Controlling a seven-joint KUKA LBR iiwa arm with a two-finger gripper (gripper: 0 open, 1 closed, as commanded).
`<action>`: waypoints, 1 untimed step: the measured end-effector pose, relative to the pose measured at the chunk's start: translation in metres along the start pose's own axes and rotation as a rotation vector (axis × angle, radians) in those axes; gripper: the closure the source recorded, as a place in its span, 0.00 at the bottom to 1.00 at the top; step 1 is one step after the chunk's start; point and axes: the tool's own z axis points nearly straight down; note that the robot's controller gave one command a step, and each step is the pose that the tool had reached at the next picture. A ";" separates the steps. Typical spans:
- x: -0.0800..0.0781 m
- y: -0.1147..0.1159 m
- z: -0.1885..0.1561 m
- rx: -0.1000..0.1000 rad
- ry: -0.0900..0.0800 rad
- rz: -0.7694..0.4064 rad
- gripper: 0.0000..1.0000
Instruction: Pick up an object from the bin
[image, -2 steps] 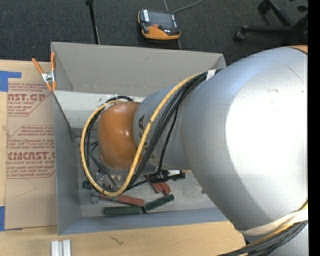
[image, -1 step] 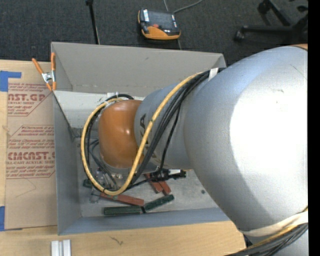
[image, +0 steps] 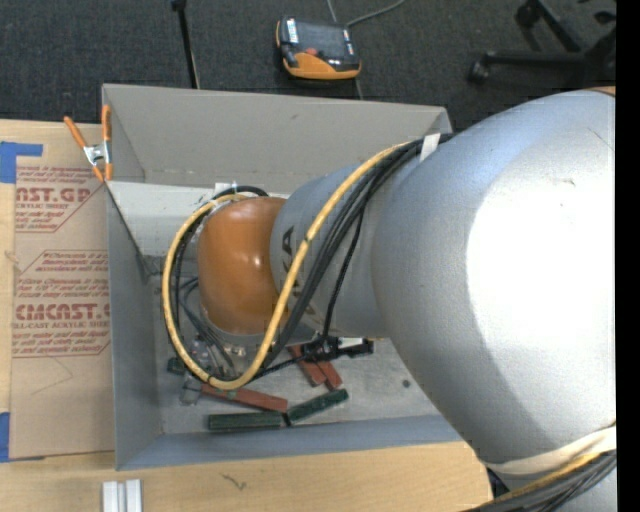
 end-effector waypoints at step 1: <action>0.001 -0.001 -0.011 0.003 0.003 0.000 1.00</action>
Offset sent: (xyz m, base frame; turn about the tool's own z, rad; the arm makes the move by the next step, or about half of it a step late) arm 0.0000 0.0000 0.0145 0.0000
